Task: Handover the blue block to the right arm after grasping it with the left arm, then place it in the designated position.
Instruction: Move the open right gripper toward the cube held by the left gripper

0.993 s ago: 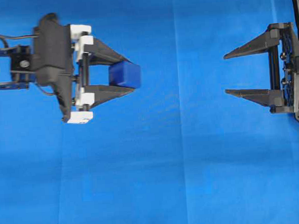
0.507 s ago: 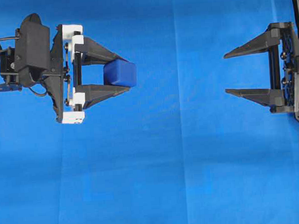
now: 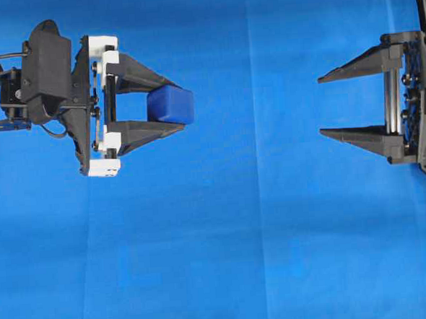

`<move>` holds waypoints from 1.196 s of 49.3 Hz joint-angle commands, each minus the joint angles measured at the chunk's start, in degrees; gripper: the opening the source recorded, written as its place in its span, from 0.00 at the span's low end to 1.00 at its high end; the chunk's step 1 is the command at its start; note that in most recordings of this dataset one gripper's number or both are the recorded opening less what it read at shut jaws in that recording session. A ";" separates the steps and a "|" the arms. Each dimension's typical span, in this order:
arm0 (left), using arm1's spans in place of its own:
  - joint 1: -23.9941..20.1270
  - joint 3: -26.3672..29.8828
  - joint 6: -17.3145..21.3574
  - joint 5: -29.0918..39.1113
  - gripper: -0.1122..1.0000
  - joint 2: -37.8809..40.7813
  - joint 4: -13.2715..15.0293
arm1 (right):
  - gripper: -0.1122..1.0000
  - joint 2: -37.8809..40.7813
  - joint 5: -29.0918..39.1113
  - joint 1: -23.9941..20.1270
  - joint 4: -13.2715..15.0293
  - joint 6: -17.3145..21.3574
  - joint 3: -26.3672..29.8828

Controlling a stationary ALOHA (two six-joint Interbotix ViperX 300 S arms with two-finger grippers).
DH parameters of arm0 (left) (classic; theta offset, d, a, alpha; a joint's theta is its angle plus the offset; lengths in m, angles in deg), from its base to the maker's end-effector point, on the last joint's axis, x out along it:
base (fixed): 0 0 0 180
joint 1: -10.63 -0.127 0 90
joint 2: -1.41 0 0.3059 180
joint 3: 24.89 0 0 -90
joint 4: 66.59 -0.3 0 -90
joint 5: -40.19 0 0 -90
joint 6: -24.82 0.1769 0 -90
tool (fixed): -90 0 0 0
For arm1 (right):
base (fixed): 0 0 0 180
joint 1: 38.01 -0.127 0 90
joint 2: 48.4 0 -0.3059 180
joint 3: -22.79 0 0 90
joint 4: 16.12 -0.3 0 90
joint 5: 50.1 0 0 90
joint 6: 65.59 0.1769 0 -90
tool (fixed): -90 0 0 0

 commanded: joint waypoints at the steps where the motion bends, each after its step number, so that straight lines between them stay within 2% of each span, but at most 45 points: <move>1: 0.09 0.62 -0.09 -0.53 0.51 -1.05 0.18 | 0.94 0.18 1.23 0.00 2.02 -2.99 2.37; 12: 0.09 0.62 -0.18 -0.53 0.51 -1.05 0.18 | 0.94 0.09 1.58 0.00 10.99 -15.82 3.43; 32: 0.09 0.53 -0.18 -0.53 0.51 -1.14 0.09 | 0.94 0.35 1.23 0.00 18.11 -33.05 3.96; 42: 0.09 0.53 -0.18 -0.53 0.51 -1.14 0.18 | 0.94 0.18 -0.88 0.00 19.16 -35.42 4.04; 59: 0.09 0.53 -0.18 -0.53 0.51 -1.14 0.18 | 0.94 0.35 -1.49 0.09 19.51 -35.42 4.04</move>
